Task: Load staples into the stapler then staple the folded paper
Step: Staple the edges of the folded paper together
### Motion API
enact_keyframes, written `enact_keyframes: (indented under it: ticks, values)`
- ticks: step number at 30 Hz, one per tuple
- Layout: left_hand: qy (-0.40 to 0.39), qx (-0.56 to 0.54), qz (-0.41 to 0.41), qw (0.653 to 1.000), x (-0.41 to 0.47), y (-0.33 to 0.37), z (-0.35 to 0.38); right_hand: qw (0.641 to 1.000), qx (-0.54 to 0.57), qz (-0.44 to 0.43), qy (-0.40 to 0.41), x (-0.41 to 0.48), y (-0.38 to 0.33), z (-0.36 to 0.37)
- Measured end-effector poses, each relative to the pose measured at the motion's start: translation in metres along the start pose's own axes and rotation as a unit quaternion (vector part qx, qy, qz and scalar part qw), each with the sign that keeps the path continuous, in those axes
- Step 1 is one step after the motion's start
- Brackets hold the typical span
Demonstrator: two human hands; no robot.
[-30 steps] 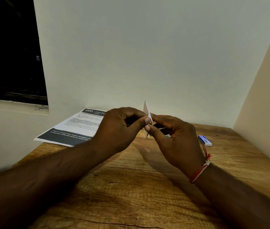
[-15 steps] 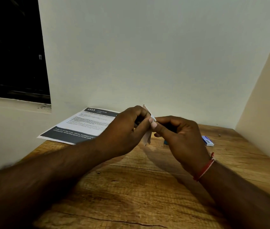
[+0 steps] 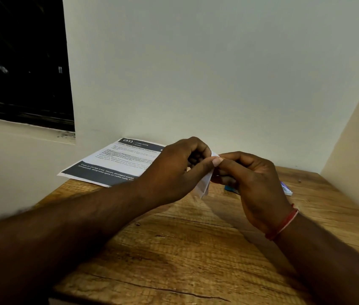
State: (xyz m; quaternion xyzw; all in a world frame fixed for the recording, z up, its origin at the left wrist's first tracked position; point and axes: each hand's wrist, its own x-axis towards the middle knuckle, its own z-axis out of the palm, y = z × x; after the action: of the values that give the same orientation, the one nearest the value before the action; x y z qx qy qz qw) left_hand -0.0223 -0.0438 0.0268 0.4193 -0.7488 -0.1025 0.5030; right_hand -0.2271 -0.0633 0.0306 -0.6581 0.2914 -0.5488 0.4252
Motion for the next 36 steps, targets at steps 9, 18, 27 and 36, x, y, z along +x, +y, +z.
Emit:
enact_keyframes:
  ticks: [9,18,27,36]
  values:
    - [0.014,0.024,0.028,0.999,0.0,-0.004,-0.002,0.998,0.026,0.051,0.002,0.002,0.002,0.002]
    - [0.062,0.023,0.033,0.997,-0.003,-0.002,0.002,0.991,0.091,0.1,-0.005,0.004,0.003,0.001]
    - [0.051,0.015,-0.006,0.999,-0.002,-0.006,0.001,0.998,0.004,0.055,0.027,0.0,0.001,0.002]
    - [0.025,-0.097,-0.068,0.993,0.002,-0.003,-0.007,0.989,-0.138,-0.047,0.007,0.002,0.004,0.001]
